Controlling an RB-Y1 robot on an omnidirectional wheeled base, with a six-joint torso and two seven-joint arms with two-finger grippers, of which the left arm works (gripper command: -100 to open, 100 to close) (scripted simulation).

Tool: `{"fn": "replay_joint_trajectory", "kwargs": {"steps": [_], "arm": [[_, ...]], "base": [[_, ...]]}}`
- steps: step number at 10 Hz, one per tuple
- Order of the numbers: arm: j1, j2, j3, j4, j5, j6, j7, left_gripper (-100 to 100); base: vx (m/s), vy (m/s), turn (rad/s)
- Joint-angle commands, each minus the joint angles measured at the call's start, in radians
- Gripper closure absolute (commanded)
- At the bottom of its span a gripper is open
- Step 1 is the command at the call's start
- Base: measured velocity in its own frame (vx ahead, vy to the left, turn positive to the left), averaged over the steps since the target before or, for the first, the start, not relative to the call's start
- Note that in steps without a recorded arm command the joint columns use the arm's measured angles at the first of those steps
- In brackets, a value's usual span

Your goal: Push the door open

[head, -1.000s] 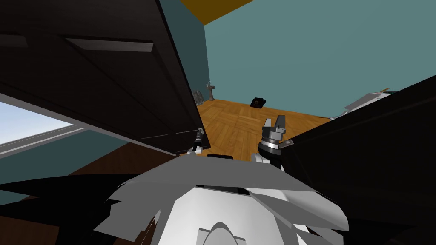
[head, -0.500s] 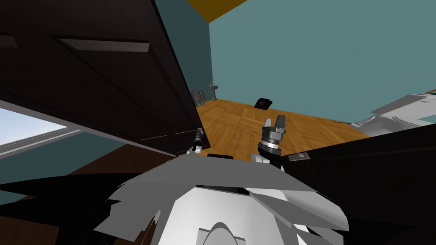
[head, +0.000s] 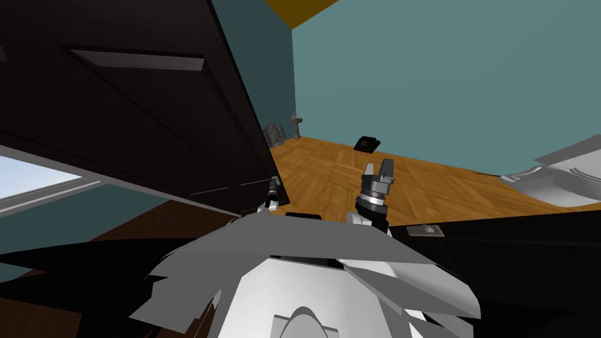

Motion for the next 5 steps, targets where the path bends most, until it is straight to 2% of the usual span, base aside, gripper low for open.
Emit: {"fn": "replay_joint_trajectory", "kwargs": {"steps": [1,2,3,5], "arm": [[0.003,0.021,0.005,0.005,0.026,-0.002,-0.004,100],[0.001,0.025,0.004,0.01,0.038,-0.003,-0.008,100],[0.001,0.025,0.004,0.01,0.038,-0.003,-0.008,100],[-0.006,0.034,0.0,0.022,0.069,-0.006,-0.017,100]], "base": [[0.179,-0.06,0.203],[0.184,-0.075,0.193],[0.126,-0.041,0.078],[0.169,-0.055,0.134]]}}
